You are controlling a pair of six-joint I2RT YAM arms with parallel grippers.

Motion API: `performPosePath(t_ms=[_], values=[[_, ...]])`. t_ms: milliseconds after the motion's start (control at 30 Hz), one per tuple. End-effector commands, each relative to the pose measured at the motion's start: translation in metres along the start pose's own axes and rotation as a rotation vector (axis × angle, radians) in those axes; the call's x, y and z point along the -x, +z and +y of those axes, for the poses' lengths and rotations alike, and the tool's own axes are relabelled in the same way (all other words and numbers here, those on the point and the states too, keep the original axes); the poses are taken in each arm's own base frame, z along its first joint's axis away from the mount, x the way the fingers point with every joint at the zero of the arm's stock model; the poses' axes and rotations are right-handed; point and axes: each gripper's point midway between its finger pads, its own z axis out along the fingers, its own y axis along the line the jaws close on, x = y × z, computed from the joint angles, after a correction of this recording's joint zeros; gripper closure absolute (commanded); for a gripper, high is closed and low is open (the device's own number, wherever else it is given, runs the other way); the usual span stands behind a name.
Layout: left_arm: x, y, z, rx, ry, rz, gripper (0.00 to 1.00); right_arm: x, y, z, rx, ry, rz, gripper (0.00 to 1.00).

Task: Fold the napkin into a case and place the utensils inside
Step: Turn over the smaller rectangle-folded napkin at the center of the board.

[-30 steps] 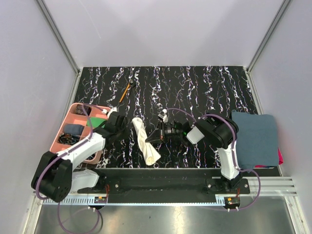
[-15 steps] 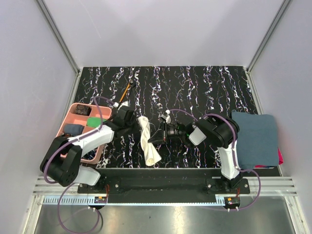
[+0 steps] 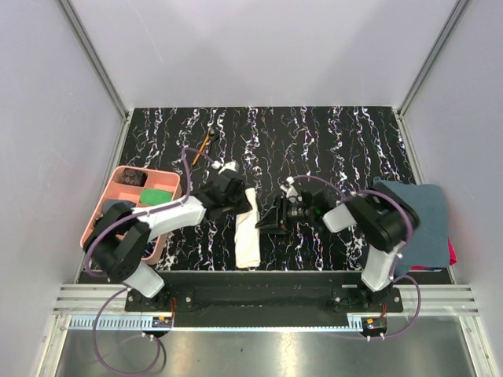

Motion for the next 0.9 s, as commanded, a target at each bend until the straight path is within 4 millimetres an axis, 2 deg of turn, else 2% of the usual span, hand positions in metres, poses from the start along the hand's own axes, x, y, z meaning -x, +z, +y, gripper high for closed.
performPosePath(t_ms=[0,67,133,233,267,333,433,467,567,667,733,800,833,867], values=[[0.002,0.022,-0.031,-0.059,0.013,-0.004,0.87,-0.009,-0.042,-0.014,-0.309,-0.178,0.040,0.43],[0.004,0.027,-0.039,-0.073,0.026,0.006,0.89,-0.006,-0.058,-0.020,-0.428,-0.213,0.024,0.41],[0.011,0.022,-0.040,-0.061,0.049,-0.010,0.89,-0.007,-0.066,-0.010,-0.449,-0.253,0.028,0.41],[0.029,-0.004,-0.053,-0.110,0.073,-0.064,0.86,-0.021,-0.049,0.007,-0.383,-0.288,0.062,0.42],[0.037,-0.015,-0.059,-0.132,0.084,-0.083,0.85,-0.032,-0.039,0.013,-0.360,-0.307,0.092,0.43],[0.040,-0.021,-0.056,-0.150,0.070,-0.053,0.84,-0.036,-0.025,0.024,-0.303,-0.312,0.084,0.48],[0.039,-0.012,-0.048,-0.187,0.036,0.003,0.83,-0.042,-0.011,0.035,-0.245,-0.323,0.074,0.56],[0.032,0.000,-0.041,-0.177,0.026,0.038,0.84,-0.043,-0.009,0.036,-0.241,-0.322,0.076,0.58],[0.023,0.021,-0.042,-0.214,0.009,0.108,0.86,-0.047,-0.002,0.040,-0.232,-0.326,0.090,0.63],[0.016,0.039,-0.033,-0.184,-0.006,0.129,0.87,-0.064,0.007,0.031,-0.228,-0.305,0.161,0.67],[0.018,0.048,-0.023,-0.150,-0.015,0.112,0.87,-0.073,0.013,0.017,-0.222,-0.286,0.189,0.68],[0.019,0.057,-0.012,-0.104,-0.003,0.110,0.87,-0.081,0.013,-0.013,-0.264,-0.254,0.203,0.70],[0.028,0.061,-0.011,-0.079,0.011,0.086,0.87,-0.084,0.011,-0.024,-0.290,-0.250,0.210,0.71],[0.022,0.068,-0.002,-0.049,0.021,0.112,0.87,-0.087,0.009,-0.034,-0.306,-0.251,0.209,0.71]])
